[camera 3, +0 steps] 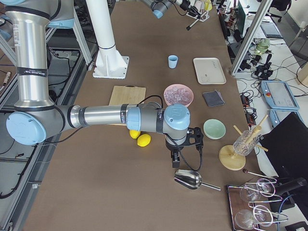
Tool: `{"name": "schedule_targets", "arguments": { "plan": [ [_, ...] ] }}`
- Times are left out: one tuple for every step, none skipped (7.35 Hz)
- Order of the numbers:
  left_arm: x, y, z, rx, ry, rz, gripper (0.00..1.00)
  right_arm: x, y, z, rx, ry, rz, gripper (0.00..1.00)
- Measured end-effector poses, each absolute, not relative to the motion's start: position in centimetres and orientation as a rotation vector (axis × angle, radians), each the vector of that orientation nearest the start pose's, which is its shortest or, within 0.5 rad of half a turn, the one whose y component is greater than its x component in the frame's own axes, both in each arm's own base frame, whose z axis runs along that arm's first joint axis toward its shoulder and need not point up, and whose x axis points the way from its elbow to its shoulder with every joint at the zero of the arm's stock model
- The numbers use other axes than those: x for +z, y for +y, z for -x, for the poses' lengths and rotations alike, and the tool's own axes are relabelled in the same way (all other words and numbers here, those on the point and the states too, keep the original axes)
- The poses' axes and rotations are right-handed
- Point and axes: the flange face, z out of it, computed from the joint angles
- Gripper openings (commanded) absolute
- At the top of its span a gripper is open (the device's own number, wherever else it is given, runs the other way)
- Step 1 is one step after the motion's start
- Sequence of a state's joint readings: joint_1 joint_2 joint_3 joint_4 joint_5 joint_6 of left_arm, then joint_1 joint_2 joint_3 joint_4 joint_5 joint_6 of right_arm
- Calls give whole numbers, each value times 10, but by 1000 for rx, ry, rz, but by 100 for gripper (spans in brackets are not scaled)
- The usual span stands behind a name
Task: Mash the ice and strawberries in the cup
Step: 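Carry the metal rod with the left gripper over the cup and lower it in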
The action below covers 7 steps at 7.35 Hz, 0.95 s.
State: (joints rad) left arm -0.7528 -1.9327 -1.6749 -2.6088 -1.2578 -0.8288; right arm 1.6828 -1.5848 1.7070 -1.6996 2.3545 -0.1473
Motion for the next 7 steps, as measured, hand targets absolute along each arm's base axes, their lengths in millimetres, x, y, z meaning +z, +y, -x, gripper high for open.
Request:
{"name": "schedule_targets", "arguments": {
  "plan": [
    [249,-509,-376,-286,908,-1231,29,611,-472,-116,-31,-778,-95,99],
    [208,-494,-404,-316,879,-1248,29,612,-471,-116,-30,-778,-93,99],
    [178,-481,-425,-334,856,-1251,29,613,-470,-116,-29,-779,-91,99],
    [160,-467,-448,-349,860,-1239,29,614,-468,-116,-28,-780,-88,99],
    [154,-452,-468,-358,875,-1224,29,615,-466,-116,-28,-781,-88,99],
    [156,-434,-486,-361,883,-1216,29,616,-465,-116,-28,-781,-86,99],
    [159,-416,-500,-362,884,-1215,29,617,-463,-115,-27,-780,-83,99]
  ]
}}
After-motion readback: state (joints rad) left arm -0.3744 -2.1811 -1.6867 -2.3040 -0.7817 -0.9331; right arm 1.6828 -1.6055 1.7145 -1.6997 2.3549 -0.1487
